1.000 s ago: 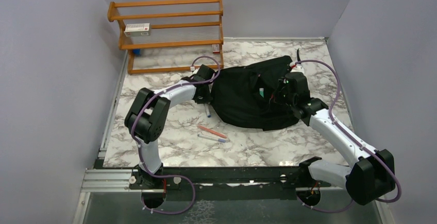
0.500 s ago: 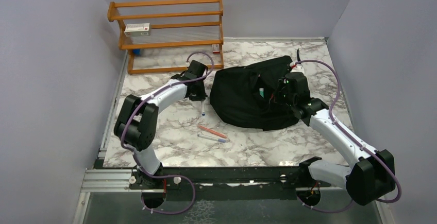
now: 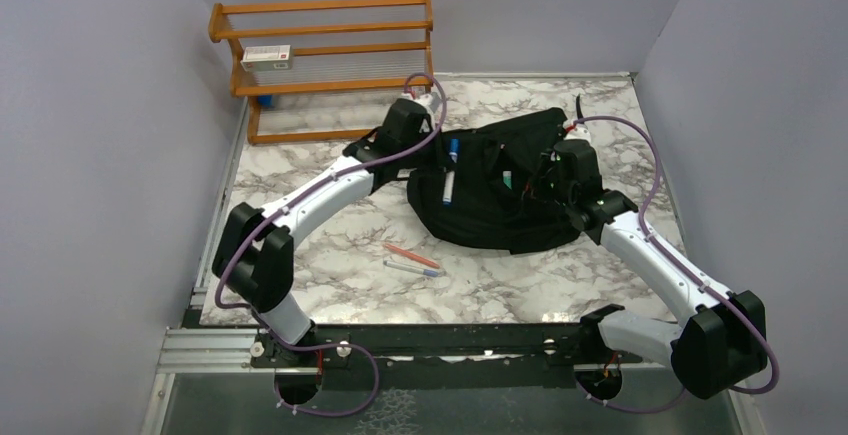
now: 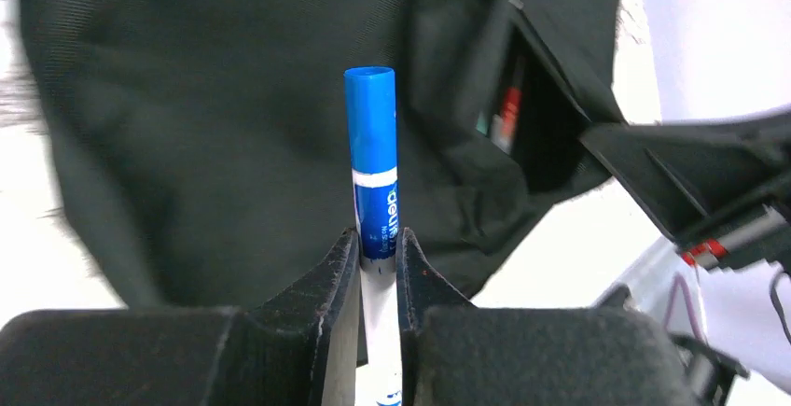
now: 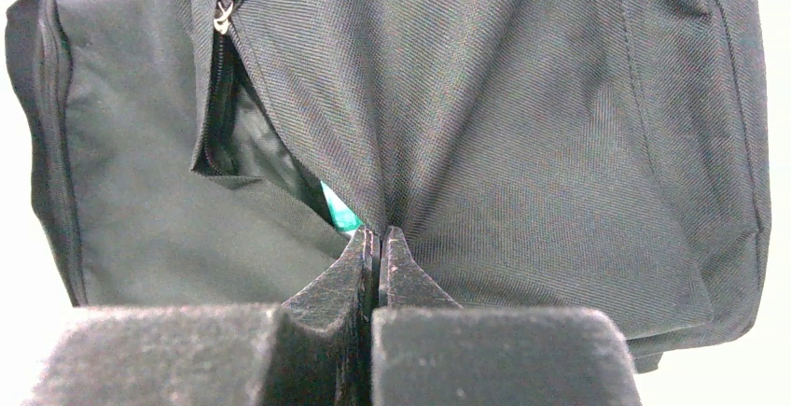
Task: Pack the student bag
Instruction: Pick up the stationery from the center of the board, then place the stationery in the student bag.
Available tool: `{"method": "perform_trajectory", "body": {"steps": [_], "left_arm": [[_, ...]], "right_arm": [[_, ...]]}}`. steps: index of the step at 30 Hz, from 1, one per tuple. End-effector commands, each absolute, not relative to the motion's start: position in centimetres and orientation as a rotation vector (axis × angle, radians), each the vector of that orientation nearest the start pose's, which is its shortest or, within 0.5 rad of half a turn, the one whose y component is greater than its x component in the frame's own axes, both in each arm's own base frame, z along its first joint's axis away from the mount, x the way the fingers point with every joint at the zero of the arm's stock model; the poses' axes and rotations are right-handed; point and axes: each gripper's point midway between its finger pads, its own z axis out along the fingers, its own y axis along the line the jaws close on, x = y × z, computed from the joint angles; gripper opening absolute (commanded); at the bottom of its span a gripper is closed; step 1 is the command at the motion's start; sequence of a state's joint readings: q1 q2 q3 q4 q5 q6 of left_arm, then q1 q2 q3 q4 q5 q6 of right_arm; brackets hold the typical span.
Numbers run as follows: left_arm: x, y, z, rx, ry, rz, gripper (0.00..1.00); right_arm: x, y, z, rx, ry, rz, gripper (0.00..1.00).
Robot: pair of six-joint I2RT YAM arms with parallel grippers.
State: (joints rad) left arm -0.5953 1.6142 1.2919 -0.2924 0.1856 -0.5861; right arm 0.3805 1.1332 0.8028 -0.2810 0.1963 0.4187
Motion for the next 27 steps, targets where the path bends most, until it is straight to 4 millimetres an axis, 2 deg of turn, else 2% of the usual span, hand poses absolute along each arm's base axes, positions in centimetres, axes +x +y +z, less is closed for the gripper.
{"method": "perform_trajectory", "body": {"steps": [1,6,12,19,23,27], "left_arm": [[32.8,-36.3,19.6,0.237,2.276,-1.089,0.00],[30.9,-39.7,20.5,0.334,2.240,-1.210,0.00],[30.0,-41.9,20.0,0.396,2.257,-1.281,0.00],[31.1,-43.7,19.1,0.376,2.283,-1.306,0.00],[32.2,-44.1,18.2,0.335,2.334,-1.267,0.00],[32.1,-44.3,17.2,0.321,2.368,-1.281,0.00]], "right_arm": [[33.0,12.9,18.6,0.165,2.102,0.384,0.01],[33.5,14.1,20.3,0.151,2.045,0.463,0.01],[33.9,13.7,20.8,0.141,2.034,0.426,0.01],[33.7,13.7,20.7,0.116,2.040,0.424,0.01],[33.6,13.9,20.6,0.118,2.048,0.440,0.01],[33.4,14.1,20.7,0.117,2.042,0.459,0.01]]}}
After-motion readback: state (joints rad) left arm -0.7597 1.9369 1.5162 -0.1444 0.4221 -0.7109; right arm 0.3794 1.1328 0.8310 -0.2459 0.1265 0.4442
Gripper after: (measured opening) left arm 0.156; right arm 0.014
